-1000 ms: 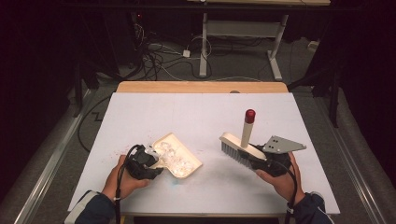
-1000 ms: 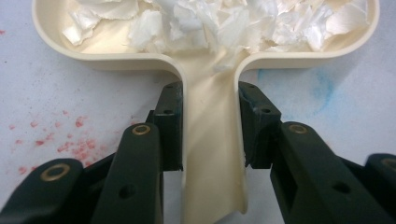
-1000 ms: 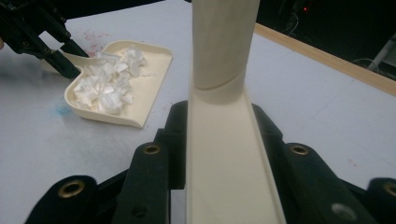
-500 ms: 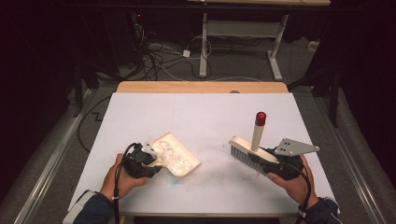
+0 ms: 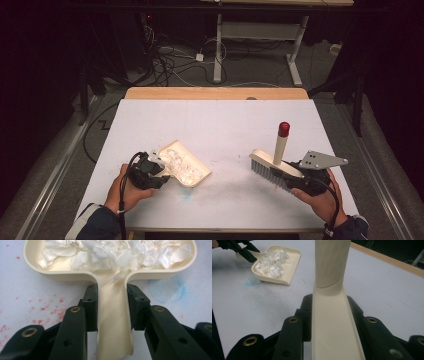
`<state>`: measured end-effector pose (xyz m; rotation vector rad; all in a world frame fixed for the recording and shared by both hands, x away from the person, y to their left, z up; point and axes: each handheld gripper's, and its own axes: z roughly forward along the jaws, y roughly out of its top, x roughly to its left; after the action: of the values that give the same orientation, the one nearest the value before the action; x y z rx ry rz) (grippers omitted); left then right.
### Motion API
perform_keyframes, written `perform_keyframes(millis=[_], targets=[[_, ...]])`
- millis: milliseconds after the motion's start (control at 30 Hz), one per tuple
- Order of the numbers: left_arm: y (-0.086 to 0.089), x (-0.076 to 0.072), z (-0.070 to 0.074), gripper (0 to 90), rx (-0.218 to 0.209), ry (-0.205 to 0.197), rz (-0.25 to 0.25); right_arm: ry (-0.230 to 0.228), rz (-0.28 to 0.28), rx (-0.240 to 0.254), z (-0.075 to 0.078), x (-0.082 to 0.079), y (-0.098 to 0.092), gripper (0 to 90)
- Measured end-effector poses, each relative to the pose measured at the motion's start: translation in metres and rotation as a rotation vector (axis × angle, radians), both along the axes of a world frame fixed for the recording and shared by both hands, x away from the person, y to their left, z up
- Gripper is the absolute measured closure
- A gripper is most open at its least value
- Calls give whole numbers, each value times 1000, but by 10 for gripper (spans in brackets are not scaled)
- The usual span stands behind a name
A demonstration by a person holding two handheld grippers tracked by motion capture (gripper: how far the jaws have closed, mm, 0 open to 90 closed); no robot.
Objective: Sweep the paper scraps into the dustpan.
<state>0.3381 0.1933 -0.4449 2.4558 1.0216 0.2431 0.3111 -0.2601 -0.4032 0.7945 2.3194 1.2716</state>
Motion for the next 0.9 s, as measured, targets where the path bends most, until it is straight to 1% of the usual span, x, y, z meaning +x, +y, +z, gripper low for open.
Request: perform_keyframes(millis=[67,133,233,333,400,467,567,633,733,800,900], targets=[[1,1,0,636,-8,-4,14,3,14,-1,0,0,0,673],[3,1,0,636,-6,-6,16,9,24,-2,2,-1,1,673],[6,0,0,636,-3,-9,33,3,16,5,4,-1,1,672],[8,1,1,635,-5,-17,49,19,23,18,6,-2,1,672],[9,2,1,635,-2,-22,59,41,37,51,7,-4,0,672],[11,4,1,635,3,-27,68,60,45,65,10,-5,-1,673],[17,6,-1,635,-1,-25,93,79,57,68,13,-6,-1,673],[21,7,-1,635,-3,-30,110,101,62,76,15,-6,-1,673],[25,6,0,635,1,-36,126,126,78,58,16,-8,2,673],[31,3,2,635,-1,-48,151,145,90,52,17,-10,3,673],[40,3,1,634,-20,-44,183,193,114,63,17,-13,2,673]])
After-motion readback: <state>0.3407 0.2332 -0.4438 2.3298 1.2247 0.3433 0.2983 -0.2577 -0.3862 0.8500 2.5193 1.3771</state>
